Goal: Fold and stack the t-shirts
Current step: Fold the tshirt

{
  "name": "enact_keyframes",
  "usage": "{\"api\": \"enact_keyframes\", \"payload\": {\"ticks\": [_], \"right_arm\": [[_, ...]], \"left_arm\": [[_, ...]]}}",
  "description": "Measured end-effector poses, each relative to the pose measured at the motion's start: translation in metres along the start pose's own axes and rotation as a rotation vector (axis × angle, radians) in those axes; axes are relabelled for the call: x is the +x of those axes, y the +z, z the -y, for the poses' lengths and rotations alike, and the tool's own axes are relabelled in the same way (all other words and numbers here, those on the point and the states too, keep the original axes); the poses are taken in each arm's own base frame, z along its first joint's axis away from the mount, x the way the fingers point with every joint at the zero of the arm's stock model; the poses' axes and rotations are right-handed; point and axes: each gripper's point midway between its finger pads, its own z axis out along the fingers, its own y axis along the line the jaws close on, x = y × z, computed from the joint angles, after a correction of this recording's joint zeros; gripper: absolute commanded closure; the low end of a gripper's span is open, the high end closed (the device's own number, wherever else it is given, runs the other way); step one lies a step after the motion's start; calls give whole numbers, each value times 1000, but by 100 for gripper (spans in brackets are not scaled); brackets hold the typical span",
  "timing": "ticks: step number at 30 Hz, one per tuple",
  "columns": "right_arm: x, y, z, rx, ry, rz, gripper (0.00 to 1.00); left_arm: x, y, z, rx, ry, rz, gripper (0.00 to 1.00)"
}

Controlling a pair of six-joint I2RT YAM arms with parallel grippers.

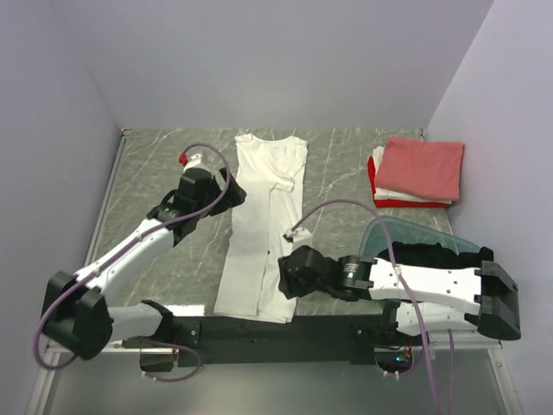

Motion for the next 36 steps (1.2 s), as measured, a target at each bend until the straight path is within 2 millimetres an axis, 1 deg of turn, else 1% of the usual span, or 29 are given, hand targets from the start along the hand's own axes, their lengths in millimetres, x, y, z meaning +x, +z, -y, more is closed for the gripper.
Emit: {"api": "enact_keyframes", "payload": {"ticks": [3, 5, 7, 13, 15, 17, 20, 26, 29, 36], "right_arm": [[22, 11, -8, 35, -29, -50, 51], [32, 20, -10, 72, -51, -84, 52], [37, 31, -17, 106, -81, -112, 52], [45, 63, -58, 136, -162, -150, 52], [51, 71, -63, 147, -179, -166, 52], [57, 75, -62, 167, -190, -183, 52], [59, 73, -55, 194, -188, -190, 51], [49, 59, -55, 181, -158, -153, 50], [45, 57, -56, 182, -149, -138, 50], [53, 59, -42, 242, -140, -158, 50]], "left_arm": [[3, -20, -11, -18, -20, 22, 1], [4, -29, -19, -36, -31, 38, 1], [7, -32, -26, -55, -33, 39, 1], [23, -31, -42, -111, -27, -5, 1], [24, -32, -44, -118, -26, -8, 1], [23, -32, -44, -120, -25, -7, 1], [23, -34, -45, -122, -24, -3, 1], [19, -37, -43, -114, -27, 11, 1], [20, -37, -43, -114, -28, 9, 1], [24, -36, -46, -119, -30, 0, 1]]}}
